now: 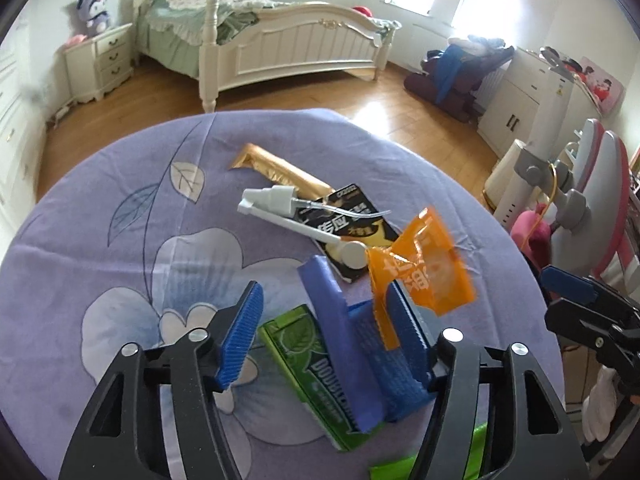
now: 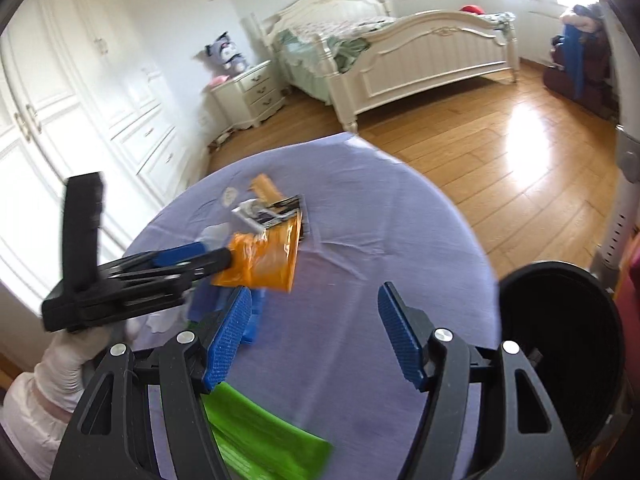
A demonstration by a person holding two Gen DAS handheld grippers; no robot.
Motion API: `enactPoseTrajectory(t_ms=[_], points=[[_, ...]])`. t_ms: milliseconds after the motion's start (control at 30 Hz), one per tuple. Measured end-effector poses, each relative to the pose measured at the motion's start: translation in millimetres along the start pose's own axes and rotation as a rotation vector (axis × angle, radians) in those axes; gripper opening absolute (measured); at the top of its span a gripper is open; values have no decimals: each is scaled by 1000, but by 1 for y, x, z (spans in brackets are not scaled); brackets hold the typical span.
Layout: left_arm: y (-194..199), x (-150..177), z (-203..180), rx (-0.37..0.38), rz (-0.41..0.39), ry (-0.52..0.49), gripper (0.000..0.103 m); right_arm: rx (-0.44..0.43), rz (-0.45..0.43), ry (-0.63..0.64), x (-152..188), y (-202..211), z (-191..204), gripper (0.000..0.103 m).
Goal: Collect trash
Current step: 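Grasp the orange wrapper with the right tool while the left tool grasps the blue strip, then carry the orange wrapper and blue strip to the bin and release both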
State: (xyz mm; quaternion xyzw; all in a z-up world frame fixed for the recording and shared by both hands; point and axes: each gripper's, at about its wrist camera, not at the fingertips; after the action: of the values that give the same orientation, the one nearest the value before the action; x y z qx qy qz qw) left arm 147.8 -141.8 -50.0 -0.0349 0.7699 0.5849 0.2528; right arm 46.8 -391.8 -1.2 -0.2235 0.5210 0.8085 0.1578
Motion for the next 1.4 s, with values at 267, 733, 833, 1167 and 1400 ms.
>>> enactPoseTrajectory(t_ms=[267,733,833,1167,1400], points=[[-12,-12,28,109,27,25,17,-81,104,35,-26,-44,30,66],[6,-2,45,94,-59,64,16,164,155,63,-63,-99,36,38],[17,1,45,97,-83,64,16,77,110,30,-57,-83,24,20],[56,5,10,138,-153,10,16,14,-61,-27,-19,-7,1,19],[70,-3,-65,241,-166,-115,16,132,-170,-61,19,47,-24,19]])
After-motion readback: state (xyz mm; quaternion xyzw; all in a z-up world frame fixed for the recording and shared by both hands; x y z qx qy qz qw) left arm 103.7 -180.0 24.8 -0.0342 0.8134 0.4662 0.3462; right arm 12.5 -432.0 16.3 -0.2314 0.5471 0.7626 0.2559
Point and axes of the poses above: each gripper's, at about its wrist camera, not at the fingertips, and y roughly against the way its jaws point, z to its left, x to its underside, and after that the axes turned 12 degrees about z, right-handed
